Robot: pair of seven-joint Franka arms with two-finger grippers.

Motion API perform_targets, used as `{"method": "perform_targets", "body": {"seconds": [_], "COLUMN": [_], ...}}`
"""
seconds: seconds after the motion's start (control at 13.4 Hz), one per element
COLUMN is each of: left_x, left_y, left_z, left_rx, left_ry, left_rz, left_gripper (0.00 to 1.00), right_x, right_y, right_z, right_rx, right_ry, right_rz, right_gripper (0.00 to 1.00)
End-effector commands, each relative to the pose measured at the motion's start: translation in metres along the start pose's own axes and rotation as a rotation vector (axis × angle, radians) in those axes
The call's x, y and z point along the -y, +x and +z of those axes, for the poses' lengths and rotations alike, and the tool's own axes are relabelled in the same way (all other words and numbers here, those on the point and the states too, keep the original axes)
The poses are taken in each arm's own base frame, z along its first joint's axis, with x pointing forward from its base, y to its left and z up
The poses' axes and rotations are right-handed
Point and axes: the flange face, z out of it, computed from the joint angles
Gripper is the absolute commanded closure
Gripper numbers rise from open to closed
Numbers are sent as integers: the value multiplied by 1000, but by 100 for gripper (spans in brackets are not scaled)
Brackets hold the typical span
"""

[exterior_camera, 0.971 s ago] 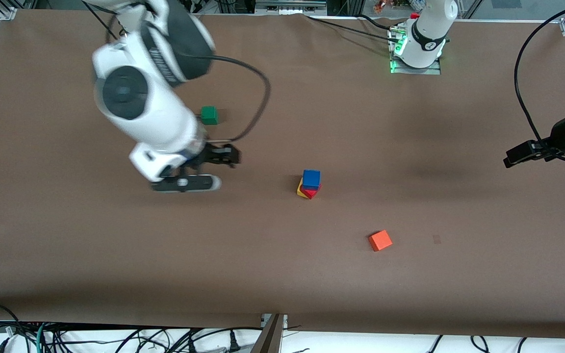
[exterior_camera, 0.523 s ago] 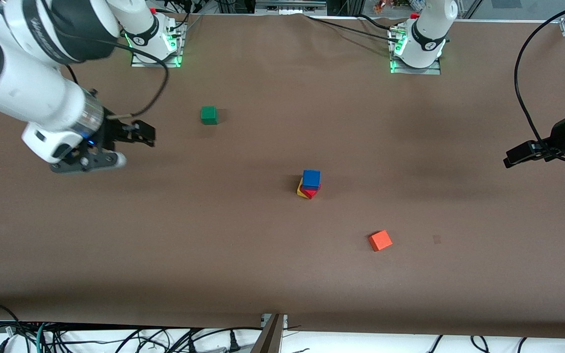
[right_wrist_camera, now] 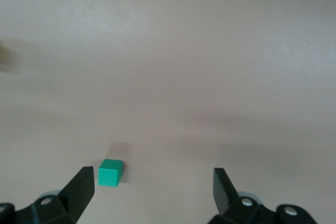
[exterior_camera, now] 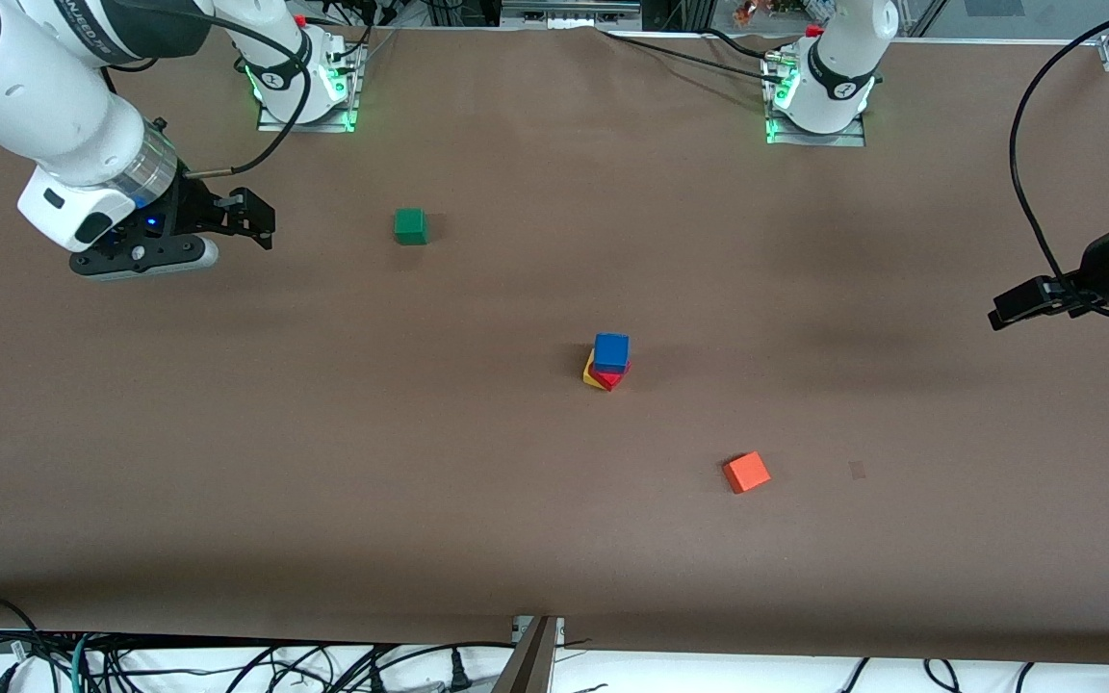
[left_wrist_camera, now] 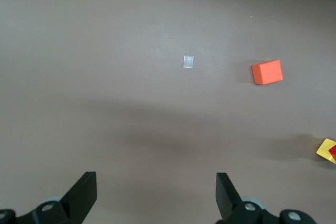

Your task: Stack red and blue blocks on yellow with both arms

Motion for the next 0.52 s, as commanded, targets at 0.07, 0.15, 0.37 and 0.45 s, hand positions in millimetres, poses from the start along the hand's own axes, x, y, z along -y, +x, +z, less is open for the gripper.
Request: {"method": "perform_targets", "body": {"seconds": [0.07,0.15,0.37,0.45], "left_x": [2,2,2,2], "left_y": [3,3,4,4], "left_z": [-4,-3,-2,-2], "left_rx": [-1,0,2,3], "left_ry": [-28,-28,-28,-28], "left_rz": [13,13,13,13], "left_gripper": [0,0,0,0], "right_x": [-18,-21,-25,-33], "right_y": [8,9,12,13], "right_z": [0,-1,-2,0], "right_rx": [-17,-18,-16,-11], "right_ry": [-14,-11,-3,1], "right_rz": [-38,-38,-12,1], "right_gripper": [0,0,0,0]}}
